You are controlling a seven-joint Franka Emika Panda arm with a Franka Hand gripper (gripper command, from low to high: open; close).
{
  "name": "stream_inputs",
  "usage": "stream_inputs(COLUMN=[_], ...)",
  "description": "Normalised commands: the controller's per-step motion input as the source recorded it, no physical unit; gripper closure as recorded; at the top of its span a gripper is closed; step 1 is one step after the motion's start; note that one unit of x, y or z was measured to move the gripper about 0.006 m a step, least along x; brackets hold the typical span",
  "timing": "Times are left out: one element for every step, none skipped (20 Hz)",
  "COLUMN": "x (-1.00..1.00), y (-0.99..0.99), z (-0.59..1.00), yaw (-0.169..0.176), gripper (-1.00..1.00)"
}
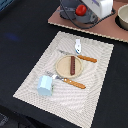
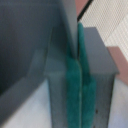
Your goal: Interact with the objects in diverse but meaningful ways.
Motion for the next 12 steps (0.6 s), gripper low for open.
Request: stream_inputs(x=[0.60, 0.59, 0.59, 0.57, 0.57, 0.59, 0.59, 0.57, 0.57, 0.55, 0.51, 0.49], y=[0.62, 0.59, 0.55, 0.52, 0.49, 0.51, 0.50, 0.47, 0.45, 0.43, 0.37, 0.34], z=[0.42, 0.37, 0.34, 0.30, 0.26, 0.25, 0.21, 0.14, 0.08, 0.02, 0.00, 0.00], yaw=[0.000, 0.000, 0.000, 0.000, 0.000, 0.000, 0.000, 0.000, 0.000, 0.000, 0.000, 0.000], gripper=[1.00, 1.00, 1.00, 1.00, 1.00, 1.00, 1.00, 1.00, 1.00, 1.00, 1.00, 1.00])
